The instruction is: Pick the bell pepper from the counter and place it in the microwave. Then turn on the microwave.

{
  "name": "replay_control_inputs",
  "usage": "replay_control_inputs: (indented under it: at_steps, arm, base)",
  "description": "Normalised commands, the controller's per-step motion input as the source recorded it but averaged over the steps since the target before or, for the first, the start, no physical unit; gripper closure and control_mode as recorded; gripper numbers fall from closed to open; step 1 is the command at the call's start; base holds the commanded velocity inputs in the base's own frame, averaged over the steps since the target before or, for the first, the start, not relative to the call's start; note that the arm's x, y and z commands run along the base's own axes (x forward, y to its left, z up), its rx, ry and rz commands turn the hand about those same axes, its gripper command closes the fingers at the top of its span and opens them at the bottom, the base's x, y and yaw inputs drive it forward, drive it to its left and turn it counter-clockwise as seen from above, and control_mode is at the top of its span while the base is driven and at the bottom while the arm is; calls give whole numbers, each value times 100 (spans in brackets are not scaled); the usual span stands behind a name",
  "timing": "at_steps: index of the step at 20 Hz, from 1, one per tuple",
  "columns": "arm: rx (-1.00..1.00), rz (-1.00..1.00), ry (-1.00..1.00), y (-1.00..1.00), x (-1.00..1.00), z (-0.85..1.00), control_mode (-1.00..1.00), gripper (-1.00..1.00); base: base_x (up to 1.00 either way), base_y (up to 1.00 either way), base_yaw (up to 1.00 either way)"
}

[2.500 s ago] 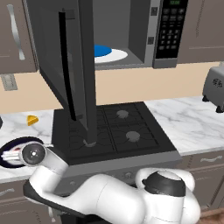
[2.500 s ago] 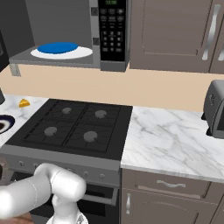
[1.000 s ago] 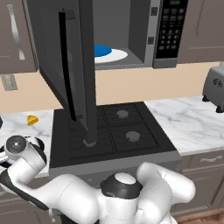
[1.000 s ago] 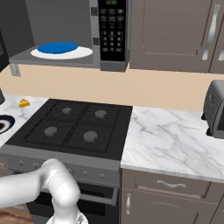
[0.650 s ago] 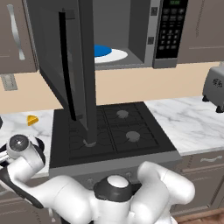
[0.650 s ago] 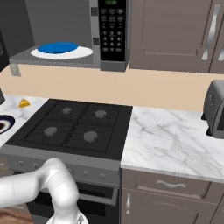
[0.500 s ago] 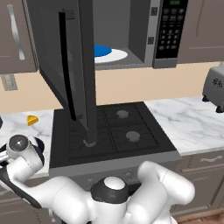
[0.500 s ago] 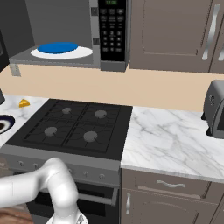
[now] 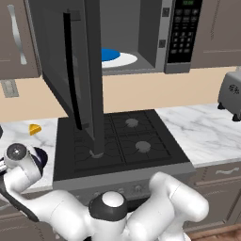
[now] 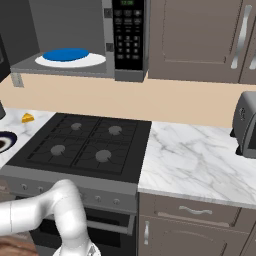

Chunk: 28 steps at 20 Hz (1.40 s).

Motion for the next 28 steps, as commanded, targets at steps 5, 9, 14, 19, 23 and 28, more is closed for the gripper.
replay_control_inputs:
  at_steps: [5,9,14,19,23,28]
  arm:
    - [0,0,17,6,15,-1,-100,-100]
    - [0,0,20,0,13,-3,-100,-100]
    - [-1,0,10,1,12,-13,-100,-100]
    - [-5,0,3,1,11,-13,-100,-100]
    - [-7,0,1,5,11,-16,-100,-100]
    - [-5,0,1,11,14,-17,-100,-100]
  base:
    - [0,0,0]
    - [0,0,0]
    - [0,0,0]
    - [0,0,0]
    - [0,0,0]
    - [0,0,0]
